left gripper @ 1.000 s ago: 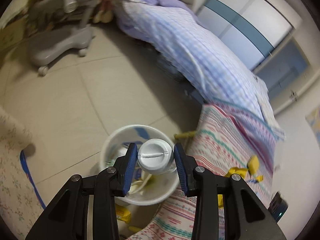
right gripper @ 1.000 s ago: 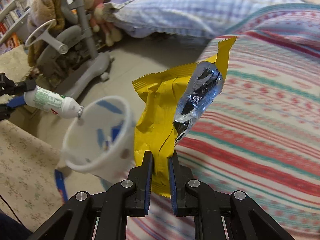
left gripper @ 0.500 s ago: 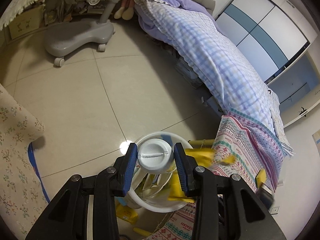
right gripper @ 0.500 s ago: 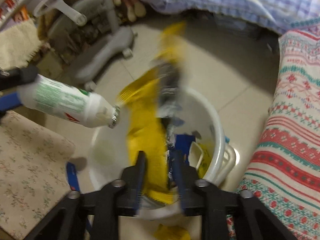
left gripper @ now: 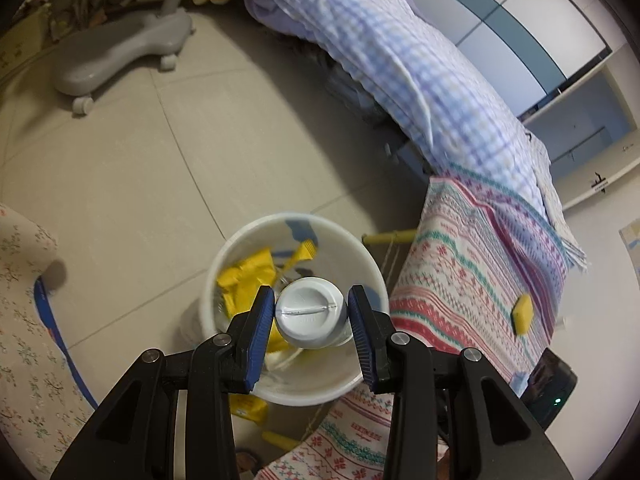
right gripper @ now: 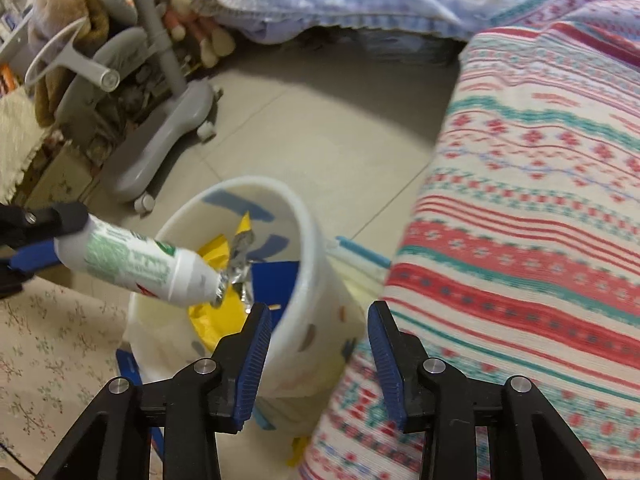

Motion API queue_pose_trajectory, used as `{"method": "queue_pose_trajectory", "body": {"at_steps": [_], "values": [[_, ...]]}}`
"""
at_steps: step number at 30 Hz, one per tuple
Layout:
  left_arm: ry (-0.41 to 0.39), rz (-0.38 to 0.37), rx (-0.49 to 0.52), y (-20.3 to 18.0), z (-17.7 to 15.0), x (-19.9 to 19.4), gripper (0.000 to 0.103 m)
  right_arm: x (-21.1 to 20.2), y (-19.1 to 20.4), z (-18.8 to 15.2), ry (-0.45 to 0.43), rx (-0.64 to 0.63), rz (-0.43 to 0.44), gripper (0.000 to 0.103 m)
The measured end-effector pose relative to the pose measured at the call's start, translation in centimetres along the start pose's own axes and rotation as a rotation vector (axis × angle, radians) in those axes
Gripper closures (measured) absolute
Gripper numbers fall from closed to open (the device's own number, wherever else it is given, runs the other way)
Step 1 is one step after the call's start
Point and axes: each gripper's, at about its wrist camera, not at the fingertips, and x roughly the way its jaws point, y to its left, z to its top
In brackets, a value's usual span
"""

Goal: Collect trash
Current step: 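Carry bottle and wrapper to the wastebasket and open both grippers over it, then return to the bed and grasp milk carton with right gripper while left grasps yellow sponge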

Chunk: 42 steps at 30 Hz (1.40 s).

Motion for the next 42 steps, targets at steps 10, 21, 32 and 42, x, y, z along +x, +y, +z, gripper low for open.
{"method": "queue_pose_trajectory", "body": {"at_steps": [10, 21, 32, 42], "values": [[-0.008, -0.017, -0.093, -1.1, 0.2, 4.1, 0.049, -2.0, -1.1, -0.7, 0.005, 0.015, 0.027, 0.058], [-0.019, 0.008, -0.13, -0.6, 0.8, 2.7, 0.035, -9.4, -7.1, -1.1, -0.039, -0.007, -0.04, 0.051], [0.023, -0.058, 0.083, -10.7, -2.4, 2.6, 0.035, -20.2, -17.9, 0.4, -0.172, 0.141, -0.153, 0.042], [0.094, -0.096, 0.347, -23.5, -8.3, 5.1, 0.035, -20.1, -27.6, -4.1, -0.053, 0.452, -0.175, 0.032]]}}
